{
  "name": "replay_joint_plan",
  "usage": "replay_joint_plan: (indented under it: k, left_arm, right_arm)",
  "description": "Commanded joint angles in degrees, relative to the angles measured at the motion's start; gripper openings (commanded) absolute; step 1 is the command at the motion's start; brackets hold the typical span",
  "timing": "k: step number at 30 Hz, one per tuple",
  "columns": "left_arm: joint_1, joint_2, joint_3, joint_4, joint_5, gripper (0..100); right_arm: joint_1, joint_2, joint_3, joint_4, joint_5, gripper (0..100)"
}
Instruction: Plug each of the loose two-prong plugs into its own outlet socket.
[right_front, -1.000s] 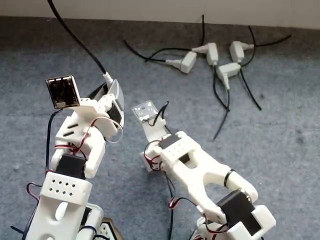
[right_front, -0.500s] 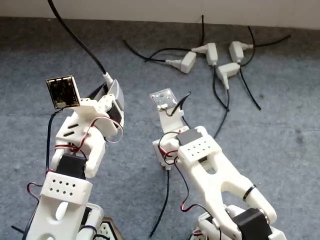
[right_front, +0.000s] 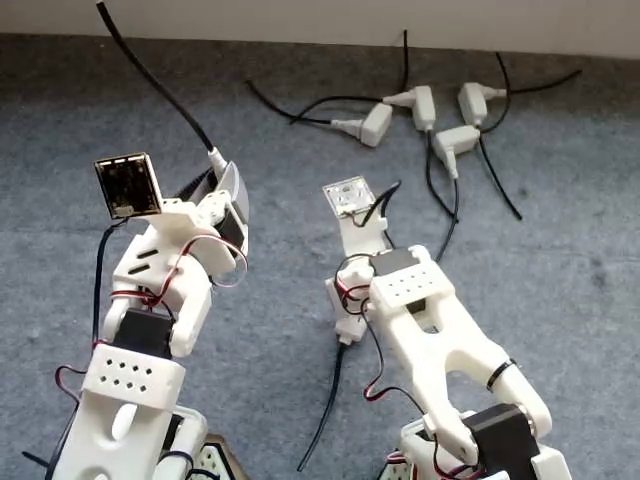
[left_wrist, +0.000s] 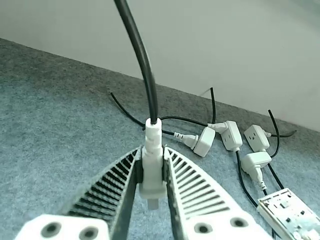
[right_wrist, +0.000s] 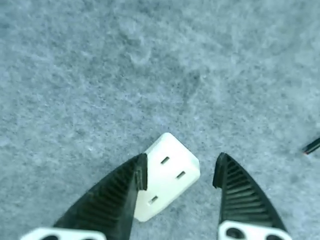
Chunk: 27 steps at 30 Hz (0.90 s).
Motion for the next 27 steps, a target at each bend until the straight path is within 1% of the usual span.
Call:
replay_joint_plan:
  k: [1, 5, 7, 9, 11, 14, 18, 22, 27]
  left_arm:
    - [0.8, -0.4, -0.5, -1.2, -0.4, 1]
    - [0.8, -0.4, -0.5, -1.2, -0.4, 1]
    - [0.8, -0.4, -0.5, -1.2, -0.4, 1]
    - [0.8, -0.4, -0.5, -1.2, -0.3, 1]
    - [0.8, -0.4, -0.5, -1.2, -0.3, 1]
    - [0.8, -0.4, -0.5, -1.2, -0.3, 1]
    - [0.9, -0.4, -0.3, -1.2, -0.3, 1]
    - [0.9, -0.4, -0.2, -1.3, -0.4, 1]
    - [0.9, -0.3, -0.1, -1.3, -0.4, 1]
  right_arm:
    - [0.7, -3.5, -1.5, 2.9, 0.7, 22.1]
    - [-0.6, -8.0, -1.1, 3.1, 0.4, 22.1]
    - [-1.1, -8.0, -0.7, 2.3, -2.5, 22.1]
    - [-1.1, -6.5, -0.6, -0.3, -5.2, 22.1]
    - [-1.3, -4.5, 0.0, -2.2, -5.7, 22.1]
    - [-3.1, -1.2, 0.1, -5.1, -9.0, 22.1]
    - [-6.1, 3.0, 0.0, -6.8, -9.1, 22.1]
    - [-4.1, 4.9, 0.0, -6.7, -9.2, 22.1]
    - [-0.1, 1.9, -1.4, -3.9, -9.2, 22.1]
